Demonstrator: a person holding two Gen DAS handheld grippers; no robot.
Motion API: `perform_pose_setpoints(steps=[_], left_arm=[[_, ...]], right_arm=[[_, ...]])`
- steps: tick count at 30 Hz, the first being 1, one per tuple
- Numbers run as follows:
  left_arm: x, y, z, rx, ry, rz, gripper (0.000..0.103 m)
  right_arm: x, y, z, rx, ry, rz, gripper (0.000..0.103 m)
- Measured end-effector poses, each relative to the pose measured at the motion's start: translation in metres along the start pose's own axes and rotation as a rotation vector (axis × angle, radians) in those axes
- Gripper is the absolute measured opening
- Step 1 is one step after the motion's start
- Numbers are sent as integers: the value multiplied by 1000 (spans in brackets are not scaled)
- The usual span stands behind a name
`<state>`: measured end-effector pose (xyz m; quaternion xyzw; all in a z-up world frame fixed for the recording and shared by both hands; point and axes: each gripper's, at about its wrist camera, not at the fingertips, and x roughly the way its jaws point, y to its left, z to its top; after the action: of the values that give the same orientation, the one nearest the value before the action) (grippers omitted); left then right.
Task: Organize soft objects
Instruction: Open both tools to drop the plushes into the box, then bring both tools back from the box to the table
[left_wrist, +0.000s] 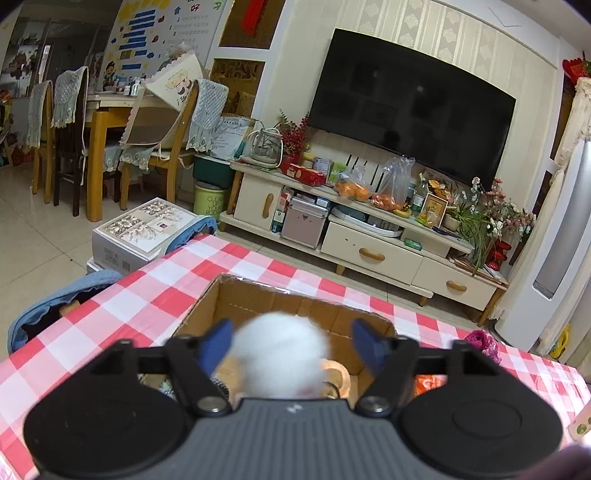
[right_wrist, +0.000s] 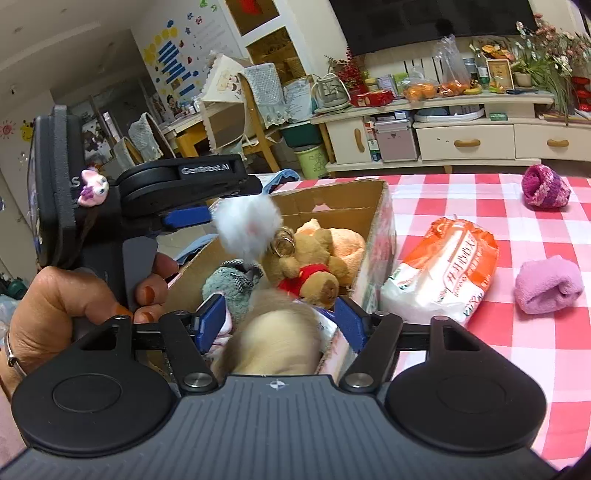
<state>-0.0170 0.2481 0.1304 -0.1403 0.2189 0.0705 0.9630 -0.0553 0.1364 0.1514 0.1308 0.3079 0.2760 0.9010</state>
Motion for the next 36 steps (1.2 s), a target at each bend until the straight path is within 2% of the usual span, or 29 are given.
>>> perform_pose_setpoints(steps=[2, 6, 12, 15, 29, 32, 36], left_arm=[[-1, -2, 0, 14, -9, 2, 85], [-2, -6, -2, 45, -13, 7, 89], [-2, -12, -5, 55, -10, -1, 93], [2, -15, -8, 50, 31, -31, 93], [32, -58, -35, 190, 89, 50, 94], [35, -68, -38, 213, 108, 45, 94], [29, -78, -38, 232, 77, 24, 94]], right_arm=[[-6, -4, -1, 22, -14, 3, 97], [-10, -9, -2, 23, -40, -21, 100], [-13, -23, -4, 43, -61, -72, 100], [-17, -30, -6, 63, -65, -84, 101], [-36, -62, -15, 103, -85, -156, 102], [-41, -70, -17, 109, -95, -175, 102], [-46, -81, -20, 108, -101, -203, 102]])
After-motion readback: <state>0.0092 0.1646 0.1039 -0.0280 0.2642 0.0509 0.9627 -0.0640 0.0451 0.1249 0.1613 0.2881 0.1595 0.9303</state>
